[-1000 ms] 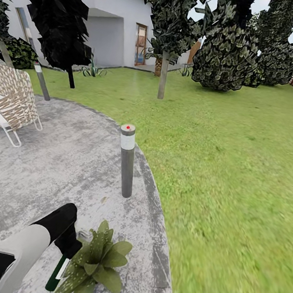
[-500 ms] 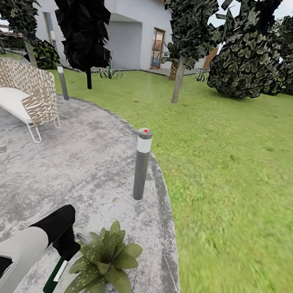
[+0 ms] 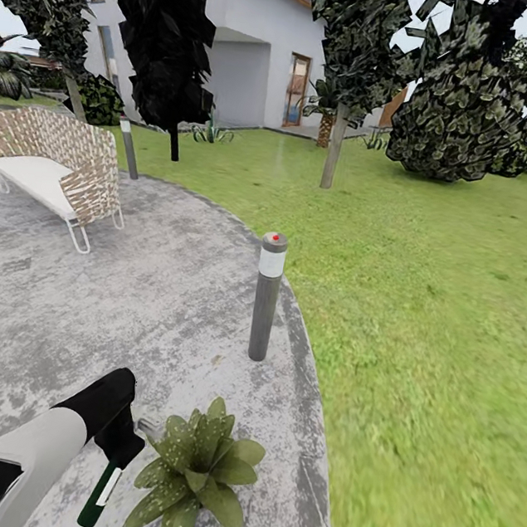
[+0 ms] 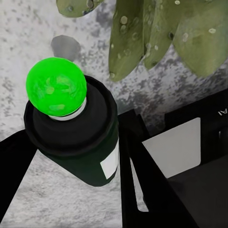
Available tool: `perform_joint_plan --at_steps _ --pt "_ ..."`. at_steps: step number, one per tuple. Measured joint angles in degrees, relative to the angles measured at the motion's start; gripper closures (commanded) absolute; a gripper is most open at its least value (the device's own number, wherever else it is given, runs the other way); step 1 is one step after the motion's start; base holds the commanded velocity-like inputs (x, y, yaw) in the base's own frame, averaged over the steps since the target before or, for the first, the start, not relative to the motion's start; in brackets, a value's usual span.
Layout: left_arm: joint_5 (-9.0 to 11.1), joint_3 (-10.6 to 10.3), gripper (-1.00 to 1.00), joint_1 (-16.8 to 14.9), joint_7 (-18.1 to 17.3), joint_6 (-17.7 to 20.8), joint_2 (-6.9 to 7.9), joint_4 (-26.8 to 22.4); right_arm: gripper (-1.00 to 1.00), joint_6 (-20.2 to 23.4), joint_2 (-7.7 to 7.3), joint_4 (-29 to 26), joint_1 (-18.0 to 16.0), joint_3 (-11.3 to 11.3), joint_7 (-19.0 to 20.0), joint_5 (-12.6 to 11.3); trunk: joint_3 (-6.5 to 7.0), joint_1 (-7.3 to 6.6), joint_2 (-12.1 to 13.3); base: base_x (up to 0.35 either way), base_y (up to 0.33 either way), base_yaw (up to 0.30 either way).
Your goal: Pick up the pesticide atomizer in the garden and spray insectifuge to fully cover both potted plants in the garden.
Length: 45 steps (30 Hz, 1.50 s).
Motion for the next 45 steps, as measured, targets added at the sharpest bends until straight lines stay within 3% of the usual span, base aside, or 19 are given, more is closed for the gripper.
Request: perform_joint_plan --at_steps 16,22,35,45 --pt "0.0 -0.2 1.0 -0.2 0.1 0.0 0.06 0.0 -1.0 0.0 0.04 0.0 0.0 0.0 0.0 0.0 0.0 0.02 0.0 -0.056 -0.256 0.273" --pt "0.0 -0.1 1.0 -0.4 0.1 -0.1 0.11 0.0 -1.0 0.0 -0.02 0.0 0.0 0.0 0.0 0.0 0.0 0.0 0.0 -0.034 -0.222 0.008" --pt "0.0 -0.2 1.0 -0.4 0.1 0.0 0.05 0.1 -1.0 0.0 0.0 0.1 0.0 0.0 0.0 0.0 0.0 0.0 0.0 -0.002 -0.02 0.192" --pt "-0.1 -0.1 1.0 -0.4 0.2 0.0 -0.17 0.0 -1.0 0.0 0.05 0.1 0.0 0.0 0.0 0.0 0.0 0.0 0.0 -0.117 -0.236 0.277"
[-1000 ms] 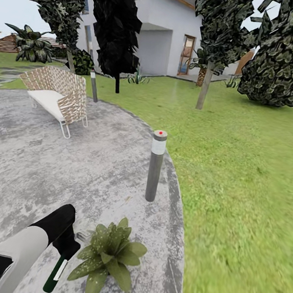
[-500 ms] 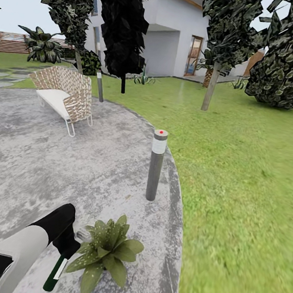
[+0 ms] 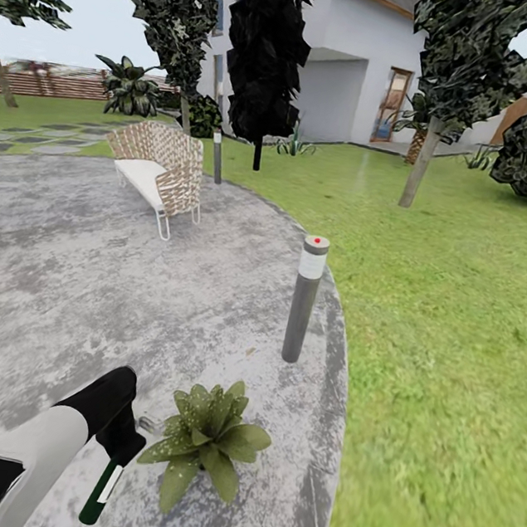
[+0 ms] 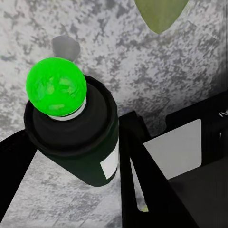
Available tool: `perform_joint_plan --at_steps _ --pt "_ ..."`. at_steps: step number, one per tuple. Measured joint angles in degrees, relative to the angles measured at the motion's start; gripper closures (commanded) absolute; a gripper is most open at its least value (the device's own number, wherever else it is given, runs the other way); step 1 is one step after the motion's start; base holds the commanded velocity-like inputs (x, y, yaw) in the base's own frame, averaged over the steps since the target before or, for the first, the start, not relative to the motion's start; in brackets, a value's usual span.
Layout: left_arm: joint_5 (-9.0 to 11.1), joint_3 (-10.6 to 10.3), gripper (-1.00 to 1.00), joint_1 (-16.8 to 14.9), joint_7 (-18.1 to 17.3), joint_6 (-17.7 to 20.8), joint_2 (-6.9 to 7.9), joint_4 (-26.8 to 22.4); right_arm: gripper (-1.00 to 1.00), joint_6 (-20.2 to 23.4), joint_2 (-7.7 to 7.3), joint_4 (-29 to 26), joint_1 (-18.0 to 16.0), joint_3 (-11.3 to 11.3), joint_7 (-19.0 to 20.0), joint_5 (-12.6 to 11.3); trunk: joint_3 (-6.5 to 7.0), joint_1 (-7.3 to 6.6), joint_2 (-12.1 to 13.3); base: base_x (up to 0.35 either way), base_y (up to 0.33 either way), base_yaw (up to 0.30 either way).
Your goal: Pick up the pesticide atomizer in the garden and spray insectifuge to fully cover both potted plants in the garden.
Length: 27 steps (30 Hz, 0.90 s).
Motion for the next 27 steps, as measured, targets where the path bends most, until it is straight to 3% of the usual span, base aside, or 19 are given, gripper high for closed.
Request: perform_joint_plan --at_steps 20,27 --pt "0.0 -0.1 1.0 0.0 0.0 0.0 -0.21 0.0 -1.0 0.0 0.02 0.0 0.0 0.0 0.0 0.0 0.0 -0.01 0.0 0.005 -0.298 0.277" --pt "0.0 -0.1 1.0 -0.1 0.0 0.0 -0.4 0.1 -1.0 0.0 -0.06 0.0 0.0 0.0 0.0 0.0 0.0 -0.01 0.0 0.089 -0.298 0.051"
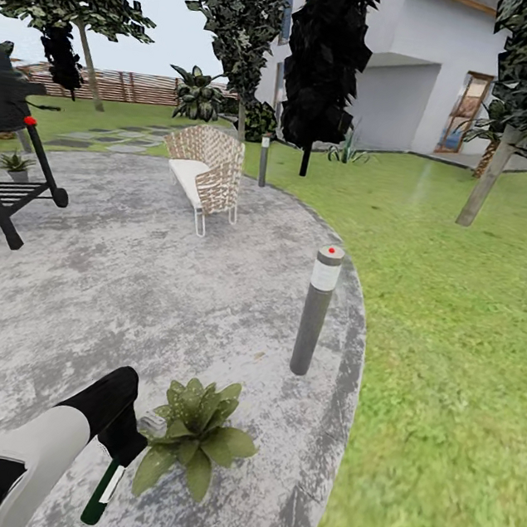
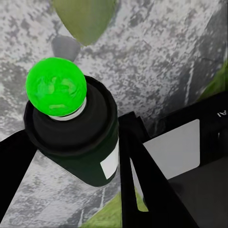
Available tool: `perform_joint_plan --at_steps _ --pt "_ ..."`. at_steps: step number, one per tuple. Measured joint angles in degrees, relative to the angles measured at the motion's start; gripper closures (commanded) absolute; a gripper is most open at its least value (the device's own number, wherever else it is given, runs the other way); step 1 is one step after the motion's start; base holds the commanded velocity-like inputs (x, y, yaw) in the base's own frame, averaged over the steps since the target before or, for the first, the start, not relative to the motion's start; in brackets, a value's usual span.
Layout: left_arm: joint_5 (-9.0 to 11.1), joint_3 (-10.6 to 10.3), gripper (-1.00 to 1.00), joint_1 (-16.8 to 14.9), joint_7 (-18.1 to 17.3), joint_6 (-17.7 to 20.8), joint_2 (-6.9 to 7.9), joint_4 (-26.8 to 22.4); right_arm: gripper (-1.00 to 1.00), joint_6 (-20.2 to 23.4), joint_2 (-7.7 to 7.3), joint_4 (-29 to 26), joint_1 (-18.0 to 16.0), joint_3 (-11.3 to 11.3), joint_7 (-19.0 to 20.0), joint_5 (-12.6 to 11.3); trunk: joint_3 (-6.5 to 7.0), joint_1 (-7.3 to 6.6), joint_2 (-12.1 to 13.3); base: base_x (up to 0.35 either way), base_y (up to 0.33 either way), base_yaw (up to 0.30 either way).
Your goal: Pick up the pesticide atomizer in the garden and spray insectifuge to fully cover both potted plants in the garden.
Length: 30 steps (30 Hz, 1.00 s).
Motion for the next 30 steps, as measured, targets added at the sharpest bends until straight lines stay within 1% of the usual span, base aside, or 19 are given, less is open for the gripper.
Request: perform_joint_plan --at_steps 2,9,14,19,23,27,30 --pt "0.0 0.0 1.0 0.0 0.0 0.0 -0.01 0.0 -1.0 0.0 0.01 0.0 0.0 0.0 0.0 0.0 0.0 0.0 0.0 0.11 -0.298 0.005" --pt "0.0 -0.1 1.0 0.1 0.0 0.1 0.07 0.0 -1.0 0.0 0.08 0.0 0.0 0.1 0.0 0.0 0.0 0.01 0.0 0.013 -0.021 0.269" --pt "-0.1 -0.2 1.0 0.4 0.0 0.0 0.76 0.2 -1.0 0.0 0.08 0.0 0.0 0.1 0.0 0.0 0.0 0.01 0.0 0.0 0.0 0.279" --pt "0.2 -0.2 1.0 0.6 0.0 0.1 0.14 0.8 -1.0 0.0 0.08 0.0 0.0 0.1 0.0 0.0 0.0 0.01 0.0 0.0 0.0 0.276" --pt "0.3 -0.1 1.0 1.1 0.0 0.0 0.22 1.0 -1.0 0.0 0.06 0.0 0.0 0.0 0.0 0.0 0.0 0.01 0.0 0.0 0.0 0.08" --pt "0.3 -0.1 1.0 3.2 0.0 -0.4 0.26 1.0 -1.0 0.0 0.04 0.0 0.0 0.0 0.0 0.0 0.0 0.01 0.0 0.0 0.0 0.005" --pt "0.3 -0.1 1.0 4.3 -0.1 -0.6 0.26 0.9 -1.0 0.0 0.03 0.0 0.0 0.0 0.0 0.0 0.0 0.01 0.0 0.0 0.0 0.0"
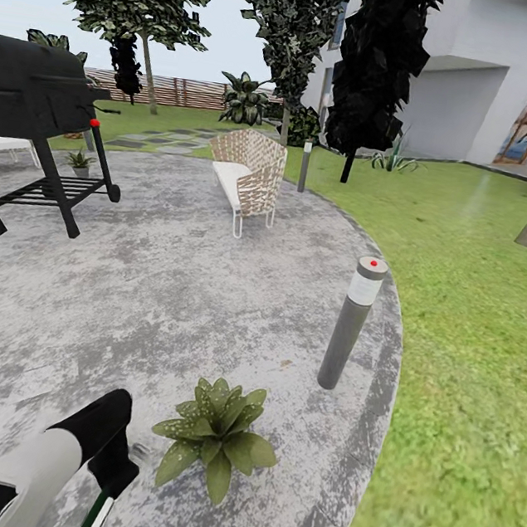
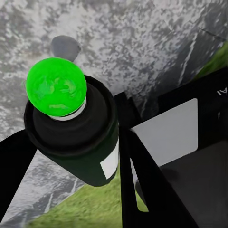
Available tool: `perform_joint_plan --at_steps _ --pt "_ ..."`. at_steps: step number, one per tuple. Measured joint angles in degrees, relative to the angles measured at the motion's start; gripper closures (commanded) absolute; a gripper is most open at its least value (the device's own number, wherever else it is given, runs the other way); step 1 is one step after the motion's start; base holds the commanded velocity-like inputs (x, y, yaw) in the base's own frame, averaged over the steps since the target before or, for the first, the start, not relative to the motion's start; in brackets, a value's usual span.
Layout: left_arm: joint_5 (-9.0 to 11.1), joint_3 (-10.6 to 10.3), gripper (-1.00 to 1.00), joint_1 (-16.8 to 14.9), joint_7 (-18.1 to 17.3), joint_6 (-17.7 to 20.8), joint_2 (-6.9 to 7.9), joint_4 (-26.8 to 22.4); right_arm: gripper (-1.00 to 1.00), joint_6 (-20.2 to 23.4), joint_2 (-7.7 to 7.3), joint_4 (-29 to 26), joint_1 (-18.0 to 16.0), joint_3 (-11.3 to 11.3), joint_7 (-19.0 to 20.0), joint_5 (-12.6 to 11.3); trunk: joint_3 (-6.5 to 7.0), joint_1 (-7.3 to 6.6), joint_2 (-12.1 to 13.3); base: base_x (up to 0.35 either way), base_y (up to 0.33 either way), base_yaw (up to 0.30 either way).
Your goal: Pick up the pesticide atomizer in the garden and spray insectifuge to fully cover both potted plants in the garden.
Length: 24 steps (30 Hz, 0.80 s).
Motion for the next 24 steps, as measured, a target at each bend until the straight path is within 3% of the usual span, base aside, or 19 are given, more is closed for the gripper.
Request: perform_joint_plan --at_steps 7,14,19,24 --pt "-0.2 -0.1 1.0 1.4 -0.3 -0.4 0.46 0.0 -1.0 0.0 -0.35 -0.1 0.0 0.0 0.0 0.0 0.0 0.0 0.0 0.0 0.0 0.0" --pt "-0.2 -0.3 1.0 2.1 -0.4 -4.2 0.47 -0.1 -1.0 0.0 -0.39 -0.1 0.0 0.0 0.0 0.0 0.0 0.0 0.0 0.0 0.0 0.0" --pt "-2.5 -0.3 1.0 2.1 -0.5 -9.2 0.38 -0.2 -1.0 0.0 -0.39 0.0 0.0 0.0 0.0 0.0 0.0 0.0 0.0 0.0 0.0 0.0" --pt "-2.8 -0.4 1.0 2.2 -0.6 -10.0 0.37 -0.1 -1.0 0.0 -0.39 0.0 0.0 0.0 0.0 0.0 0.0 0.0 0.0 0.0 0.0 0.0"
